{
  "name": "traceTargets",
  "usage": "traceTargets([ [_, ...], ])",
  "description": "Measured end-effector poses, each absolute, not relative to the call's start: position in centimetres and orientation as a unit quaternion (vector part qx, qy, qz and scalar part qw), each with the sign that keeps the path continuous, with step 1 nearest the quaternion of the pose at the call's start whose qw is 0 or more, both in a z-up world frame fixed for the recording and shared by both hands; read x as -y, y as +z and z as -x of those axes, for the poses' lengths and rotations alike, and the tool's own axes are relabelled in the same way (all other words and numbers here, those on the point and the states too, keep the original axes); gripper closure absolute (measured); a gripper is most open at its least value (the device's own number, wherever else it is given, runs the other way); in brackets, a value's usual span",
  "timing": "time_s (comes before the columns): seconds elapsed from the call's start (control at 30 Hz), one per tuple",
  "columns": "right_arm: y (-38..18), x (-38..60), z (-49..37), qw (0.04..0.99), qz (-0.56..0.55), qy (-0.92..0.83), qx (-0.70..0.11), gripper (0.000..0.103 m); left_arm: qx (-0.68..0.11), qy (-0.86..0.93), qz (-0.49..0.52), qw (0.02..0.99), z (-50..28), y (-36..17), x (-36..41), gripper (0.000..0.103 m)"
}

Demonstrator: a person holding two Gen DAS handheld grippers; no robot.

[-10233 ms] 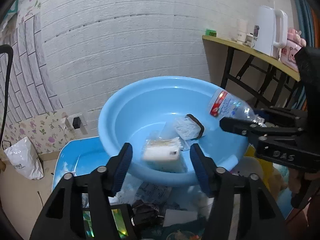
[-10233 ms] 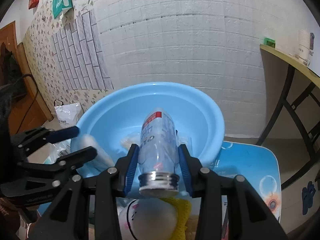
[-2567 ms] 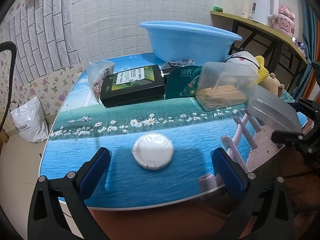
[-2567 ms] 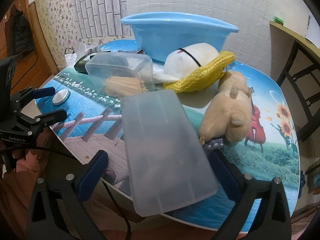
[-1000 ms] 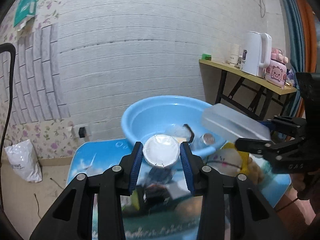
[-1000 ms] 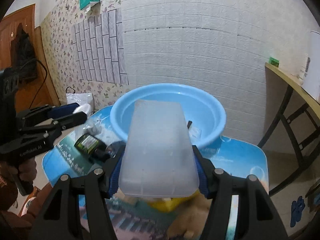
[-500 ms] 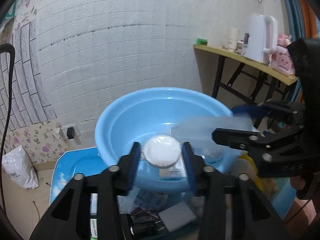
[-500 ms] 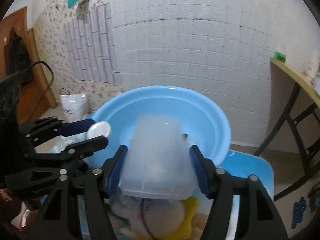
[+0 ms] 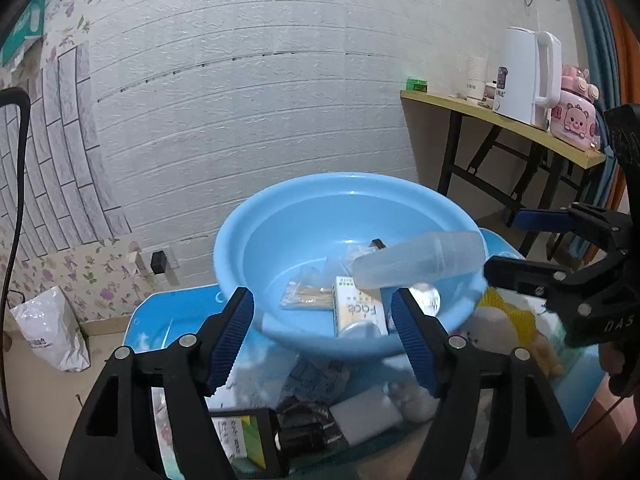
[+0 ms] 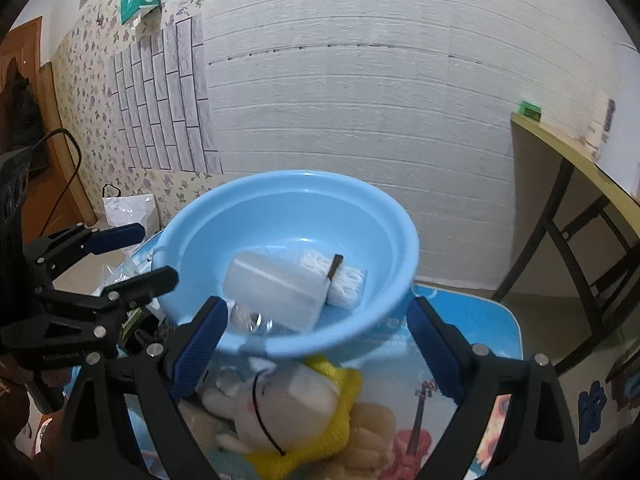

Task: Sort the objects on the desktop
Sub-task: 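Carry the white soap and clear box over the blue basin and release both, then move the left gripper to the toothpick container while the right gripper approaches the tan plush bear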

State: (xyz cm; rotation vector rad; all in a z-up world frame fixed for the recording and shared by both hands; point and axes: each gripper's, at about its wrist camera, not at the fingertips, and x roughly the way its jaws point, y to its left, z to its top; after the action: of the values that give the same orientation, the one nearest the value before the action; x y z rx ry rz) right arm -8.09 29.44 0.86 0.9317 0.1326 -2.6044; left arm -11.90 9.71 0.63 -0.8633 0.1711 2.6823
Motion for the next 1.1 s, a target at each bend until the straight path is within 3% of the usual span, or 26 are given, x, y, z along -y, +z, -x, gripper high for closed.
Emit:
traceTargets([
  [0.37, -0.8, -32.0, 5.1, 0.156, -0.353, -0.923, -0.019, 0.01, -0.045, 0.933, 0.324, 0.148, 8.0, -0.8, -8.9, 0.02],
  [1.1, -5.6, -33.5, 1.5, 0.153, -0.407, -0.901, -0.007, 0.01, -0.085, 0.914, 0.339, 0.207, 3.3, -4.9, -10.3, 0.018],
])
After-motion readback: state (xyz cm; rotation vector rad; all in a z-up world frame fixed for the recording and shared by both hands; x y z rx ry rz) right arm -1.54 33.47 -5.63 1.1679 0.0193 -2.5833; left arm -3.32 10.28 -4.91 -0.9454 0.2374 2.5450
